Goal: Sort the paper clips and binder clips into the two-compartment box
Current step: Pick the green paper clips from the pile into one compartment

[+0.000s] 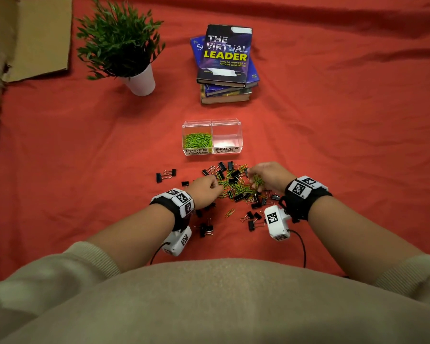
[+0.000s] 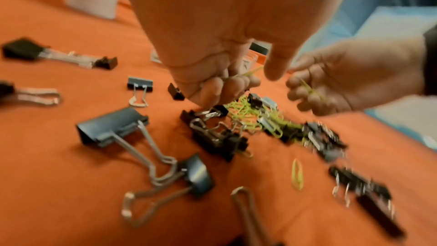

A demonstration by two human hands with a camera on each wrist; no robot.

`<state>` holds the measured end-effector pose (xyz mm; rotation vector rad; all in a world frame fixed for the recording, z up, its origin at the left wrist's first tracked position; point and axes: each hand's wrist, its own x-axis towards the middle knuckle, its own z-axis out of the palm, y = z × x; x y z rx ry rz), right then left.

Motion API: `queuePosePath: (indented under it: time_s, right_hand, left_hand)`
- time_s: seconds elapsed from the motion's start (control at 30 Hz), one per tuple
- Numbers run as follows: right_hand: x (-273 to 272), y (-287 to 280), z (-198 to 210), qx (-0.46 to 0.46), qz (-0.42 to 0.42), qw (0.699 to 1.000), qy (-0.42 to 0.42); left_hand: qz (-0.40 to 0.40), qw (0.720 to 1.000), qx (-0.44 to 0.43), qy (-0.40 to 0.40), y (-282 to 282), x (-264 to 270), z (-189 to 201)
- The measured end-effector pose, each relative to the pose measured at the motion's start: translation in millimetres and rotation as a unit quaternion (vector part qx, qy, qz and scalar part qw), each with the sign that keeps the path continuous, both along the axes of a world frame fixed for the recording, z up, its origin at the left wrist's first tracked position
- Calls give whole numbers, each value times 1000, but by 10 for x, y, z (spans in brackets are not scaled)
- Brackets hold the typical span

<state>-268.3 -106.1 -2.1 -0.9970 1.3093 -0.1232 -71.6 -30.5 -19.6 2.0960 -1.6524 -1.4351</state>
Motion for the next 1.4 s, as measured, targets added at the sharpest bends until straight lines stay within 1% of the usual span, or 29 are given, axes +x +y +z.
queuePosePath:
  time_s: [0.03, 0.1, 0.13, 0.2, 0.27, 0.3, 0.4, 0.53, 0.67, 0.73, 0.77, 0.83, 0.9, 1.0, 1.1, 1.17, 1.27, 1.33, 1.4]
  right_hand:
    - [14, 4, -11, -6, 14, 1000, 20]
    - [36, 35, -33, -63, 92, 988, 102]
    - [43, 53, -47, -103, 139, 974, 145]
    - [60, 92, -53, -173, 226, 936, 205]
    - [69, 127, -57, -211, 290, 901, 245]
    - [68, 138, -63, -223, 307, 889, 255]
    - [72, 185, -78, -235, 337, 872, 264]
    - [80, 251, -91, -236, 362, 858, 280]
    - [91, 288, -87, -220, 366, 860, 279]
    - [120, 249, -33, -179, 386, 863, 273]
    - [128, 220, -9, -149, 386, 871, 264]
    - [110, 162, 22, -116, 327, 912, 218]
    - [91, 99, 73, -106, 260, 943, 180]
    - [160, -50, 191, -78, 206, 967, 130]
    - [391, -245, 356, -52, 141, 988, 43]
    - [610, -375, 445, -62, 114, 991, 14]
    - [1007, -534, 470, -133, 119, 983, 35]
    - [1263, -596, 421, -197, 144, 966, 80]
    - [1456, -615, 338, -259, 182, 939, 133]
  left_hand:
    - [36, 999, 5, 28, -12, -9, 5]
    - [81, 995, 12, 57, -39, -4, 8]
    - [89, 994, 13, 60, -51, 6, 8]
    - [87, 995, 4, 48, -78, 24, 11]
    - [66, 998, -15, 7, -92, 32, 30]
    - [48, 998, -27, -20, -92, 34, 44]
    - [-38, 993, -73, -86, -78, 31, 27]
    - [-134, 974, -100, -156, -94, 7, -42]
    - [-186, 953, -106, -213, -123, -18, -77]
    - [-208, 942, -108, -239, -126, -10, -89]
    - [-217, 938, -108, -247, -127, 0, -91]
    - [-227, 935, -102, -252, -125, 25, -99]
    - [-234, 933, -98, -256, -118, 46, -98]
    - [-229, 939, -90, -240, -109, 84, -92]
    - [-208, 952, -83, -209, -71, 152, -68]
    - [-169, 968, -69, -171, -27, 217, -41]
    - [-68, 992, -64, -87, 20, 328, 52]
    - [-10, 996, -69, -49, 29, 399, 138]
    - [35, 997, -61, -36, 28, 480, 195]
